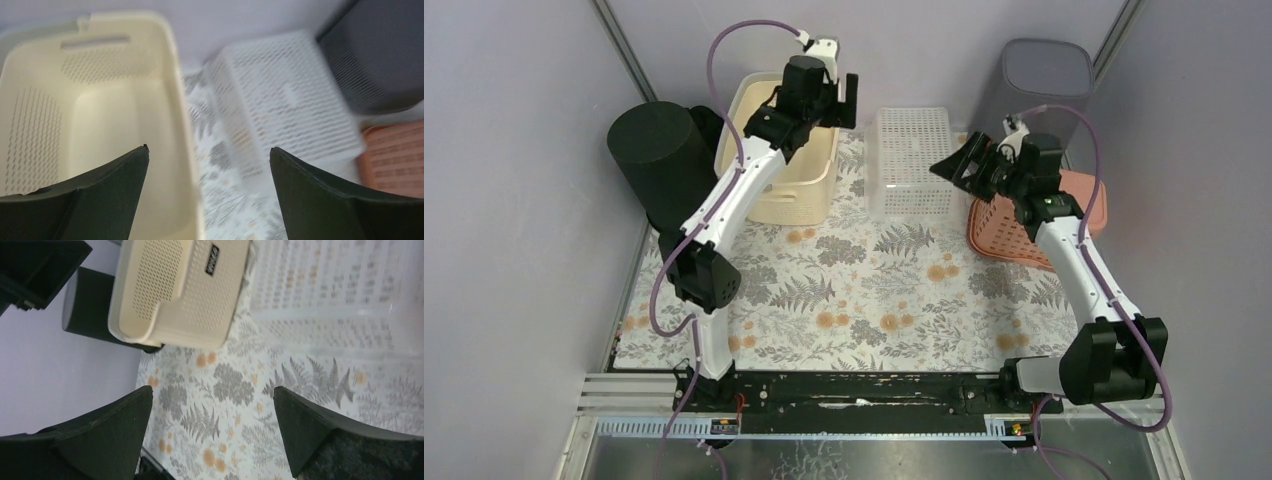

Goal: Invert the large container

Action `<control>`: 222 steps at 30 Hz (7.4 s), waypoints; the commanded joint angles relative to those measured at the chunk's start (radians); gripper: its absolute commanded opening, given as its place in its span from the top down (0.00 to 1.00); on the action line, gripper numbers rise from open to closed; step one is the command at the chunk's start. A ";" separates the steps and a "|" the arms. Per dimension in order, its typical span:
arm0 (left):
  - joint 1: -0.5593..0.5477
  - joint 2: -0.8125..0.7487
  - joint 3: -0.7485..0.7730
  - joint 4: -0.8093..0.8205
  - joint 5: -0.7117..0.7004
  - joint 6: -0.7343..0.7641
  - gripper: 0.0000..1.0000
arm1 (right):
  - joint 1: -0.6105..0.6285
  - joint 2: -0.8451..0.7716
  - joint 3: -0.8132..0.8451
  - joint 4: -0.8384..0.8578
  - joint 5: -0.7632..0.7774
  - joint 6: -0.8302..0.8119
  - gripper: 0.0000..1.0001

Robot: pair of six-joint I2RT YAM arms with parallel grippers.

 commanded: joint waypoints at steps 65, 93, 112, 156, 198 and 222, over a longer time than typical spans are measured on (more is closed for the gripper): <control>0.143 -0.430 -0.284 -0.046 0.354 -0.409 1.00 | 0.053 -0.434 -0.214 -0.234 -0.094 -0.044 0.06; 0.054 -1.238 -1.348 0.803 0.492 -1.311 1.00 | 0.052 -0.535 -0.388 -0.364 -0.018 -0.145 0.05; -0.148 -1.047 -1.713 1.495 0.194 -1.587 1.00 | 0.053 -0.443 -0.510 -0.253 -0.013 -0.130 0.06; 0.430 -1.301 -1.721 0.242 0.587 -0.985 0.80 | 0.228 -0.025 -0.532 0.329 -0.201 0.073 0.13; -0.018 -0.990 -1.393 0.912 0.479 -1.382 0.99 | 0.100 -0.359 -0.265 -0.270 -0.108 -0.094 0.08; -0.349 -0.576 -1.800 2.144 0.010 -1.700 0.98 | -0.156 -0.391 -0.529 -0.176 -0.214 -0.076 0.24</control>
